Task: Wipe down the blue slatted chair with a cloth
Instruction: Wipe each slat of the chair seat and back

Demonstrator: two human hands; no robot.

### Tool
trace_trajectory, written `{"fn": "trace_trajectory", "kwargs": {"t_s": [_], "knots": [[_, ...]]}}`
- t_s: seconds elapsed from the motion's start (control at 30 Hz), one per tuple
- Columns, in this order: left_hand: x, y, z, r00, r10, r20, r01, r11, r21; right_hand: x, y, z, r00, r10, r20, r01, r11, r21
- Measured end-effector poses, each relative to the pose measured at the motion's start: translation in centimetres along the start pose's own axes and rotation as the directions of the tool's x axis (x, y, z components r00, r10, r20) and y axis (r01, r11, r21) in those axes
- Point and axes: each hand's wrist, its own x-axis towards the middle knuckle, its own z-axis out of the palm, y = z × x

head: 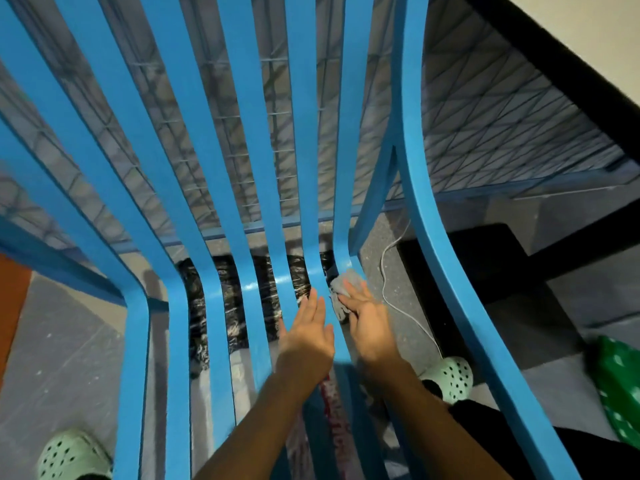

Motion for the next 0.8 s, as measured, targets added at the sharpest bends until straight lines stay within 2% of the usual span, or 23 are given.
{"fn": "trace_trajectory", "kwargs": {"t_s": [0.07,0.13,0.2,0.3,0.33,0.4,0.47,0.57,0.67,0.73,0.8], "knots": [[0.3,0.2,0.0,1.000,-0.013,-0.018,0.011,0.998,-0.065,2.2,-0.1,-0.2,0.999,-0.018,-0.033,0.017,0.999,-0.035],[0.6,0.3,-0.3,1.000,-0.020,-0.004,0.019,0.993,-0.119,3.9,-0.5,-0.6,0.996,0.005,-0.089,-0.001,0.999,0.047],[0.6,0.3,-0.7,1.000,-0.006,0.014,0.008,0.993,-0.120,4.5,-1.0,-1.0,0.983,0.083,-0.161,-0.057,0.985,0.160],[0.6,0.1,-0.7,0.999,0.000,0.045,0.003,0.998,-0.056,3.6,-0.7,-1.6,0.903,0.297,-0.309,-0.197,0.928,0.317],[0.5,0.0,-0.5,0.998,0.002,0.057,-0.001,1.000,-0.013,3.1,-0.4,-1.8,0.887,0.320,-0.333,-0.204,0.918,0.339],[0.3,0.0,-0.3,1.000,0.017,-0.007,-0.017,1.000,0.015,2.2,-0.6,-2.3,0.916,0.240,-0.320,-0.137,0.940,0.313],[0.3,-0.1,-0.2,0.997,0.036,-0.067,-0.031,0.998,0.062,1.9,-1.0,-2.1,0.965,0.106,-0.240,-0.044,0.967,0.249],[0.4,0.1,-0.6,0.997,-0.006,0.083,-0.002,0.996,0.094,2.8,-1.0,-1.0,0.992,-0.029,-0.121,0.037,0.997,0.066],[0.7,-0.1,-0.8,0.993,-0.010,0.116,0.003,0.998,0.060,4.4,-1.4,-1.4,0.982,0.039,-0.184,-0.023,0.996,0.092],[0.6,-0.1,-1.0,0.994,0.001,0.109,-0.003,1.000,0.021,5.0,-1.7,-2.6,0.944,0.155,-0.291,-0.102,0.976,0.191],[0.5,-0.3,-0.9,0.995,0.014,0.094,-0.019,0.998,0.052,5.4,-1.9,-3.4,0.911,0.205,-0.359,-0.100,0.952,0.290]]}}
